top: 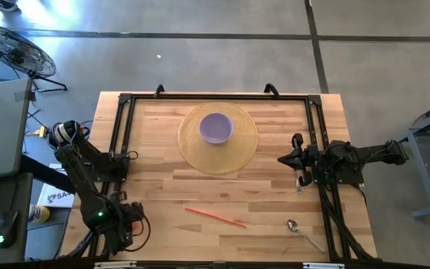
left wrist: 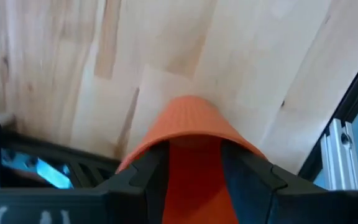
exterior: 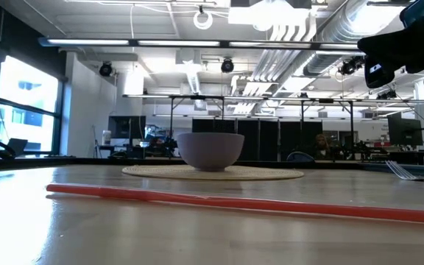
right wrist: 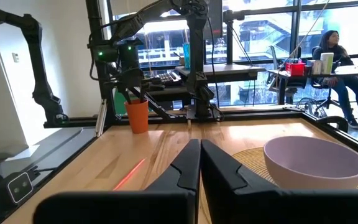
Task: Pick & Place Utensil
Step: Put the orange cup to the right side of the bowl on the table placemat
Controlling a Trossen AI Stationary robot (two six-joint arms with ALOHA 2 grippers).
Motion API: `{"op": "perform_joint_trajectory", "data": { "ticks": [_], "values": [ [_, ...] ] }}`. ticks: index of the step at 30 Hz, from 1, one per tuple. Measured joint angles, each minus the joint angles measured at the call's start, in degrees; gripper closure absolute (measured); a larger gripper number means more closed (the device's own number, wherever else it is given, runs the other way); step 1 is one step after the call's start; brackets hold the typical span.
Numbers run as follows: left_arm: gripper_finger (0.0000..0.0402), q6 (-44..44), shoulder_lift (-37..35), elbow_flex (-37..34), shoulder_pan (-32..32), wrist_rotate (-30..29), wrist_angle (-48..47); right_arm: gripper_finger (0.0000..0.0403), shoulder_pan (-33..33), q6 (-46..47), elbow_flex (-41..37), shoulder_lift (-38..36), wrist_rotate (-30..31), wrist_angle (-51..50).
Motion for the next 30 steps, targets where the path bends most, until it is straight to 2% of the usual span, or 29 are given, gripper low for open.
{"op": "perform_joint_trajectory", "data": {
  "ticks": [15,18,30],
  "values": [
    [0.0259,6.47,0.0,0.0,0.54,-10.95,0.22,0.0394,-0.02,0.0,-0.02,0.0,-0.02,0.0],
    [0.0259,8.25,-0.02,0.0,2.24,-11.28,0.69,0.0397,0.0,0.0,-0.02,0.0,-0.01,0.0],
    [0.0259,25.32,-0.02,0.02,10.54,-15.5,9.66,0.0395,-0.01,0.0,-0.01,0.0,-0.01,0.0]
  ]
}}
